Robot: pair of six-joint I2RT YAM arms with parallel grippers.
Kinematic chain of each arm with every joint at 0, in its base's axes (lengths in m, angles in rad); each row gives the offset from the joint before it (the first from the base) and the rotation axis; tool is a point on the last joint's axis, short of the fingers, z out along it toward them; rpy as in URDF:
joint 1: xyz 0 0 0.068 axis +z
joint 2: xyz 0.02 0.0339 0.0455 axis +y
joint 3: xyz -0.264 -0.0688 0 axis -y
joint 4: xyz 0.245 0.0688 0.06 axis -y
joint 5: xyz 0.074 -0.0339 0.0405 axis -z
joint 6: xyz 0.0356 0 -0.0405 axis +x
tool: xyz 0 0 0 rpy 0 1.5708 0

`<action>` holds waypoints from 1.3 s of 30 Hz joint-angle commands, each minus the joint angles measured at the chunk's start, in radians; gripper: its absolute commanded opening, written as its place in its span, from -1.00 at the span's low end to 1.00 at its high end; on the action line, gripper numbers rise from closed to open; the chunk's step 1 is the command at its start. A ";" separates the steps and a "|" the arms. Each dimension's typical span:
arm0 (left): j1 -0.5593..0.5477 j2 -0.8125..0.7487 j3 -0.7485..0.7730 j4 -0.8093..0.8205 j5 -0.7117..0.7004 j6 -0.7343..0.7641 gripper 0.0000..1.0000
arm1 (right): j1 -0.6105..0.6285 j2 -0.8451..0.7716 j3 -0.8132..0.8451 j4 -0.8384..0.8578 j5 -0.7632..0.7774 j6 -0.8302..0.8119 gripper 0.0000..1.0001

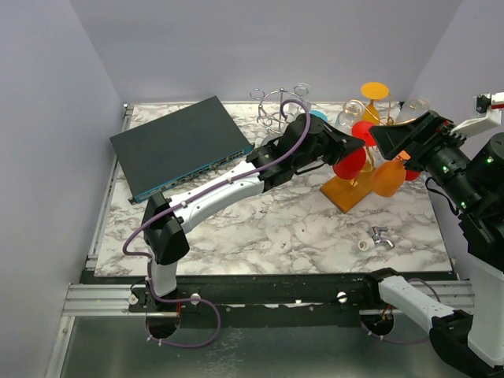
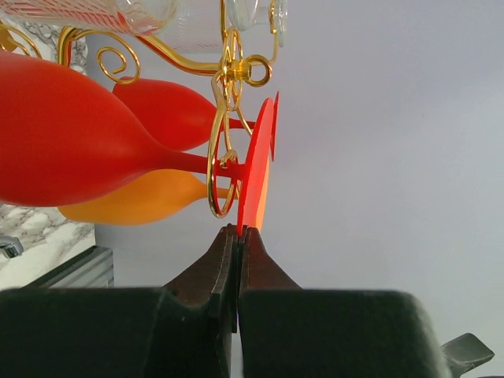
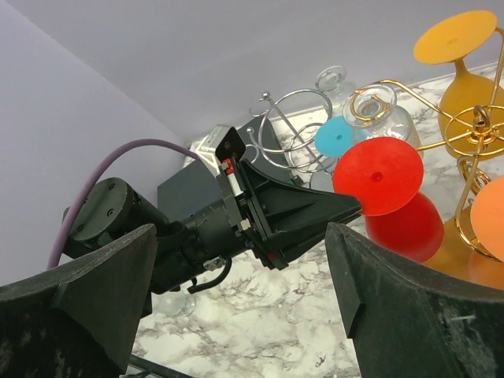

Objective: Take the wine glass off the wine glass rack
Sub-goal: Pick up the wine glass from the wine rack.

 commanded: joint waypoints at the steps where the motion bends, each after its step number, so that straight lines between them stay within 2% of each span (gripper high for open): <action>1: 0.018 -0.059 -0.023 -0.002 0.003 -0.037 -1.00 | 0.003 -0.007 -0.002 0.025 0.026 0.007 0.89; 13: 0.045 -0.050 -0.025 0.001 0.011 -0.054 -1.00 | 0.003 -0.008 0.000 0.022 0.032 0.006 0.89; 39: 0.021 -0.082 -0.041 0.004 0.074 -0.045 -1.00 | 0.003 -0.013 -0.010 0.030 0.034 0.012 0.89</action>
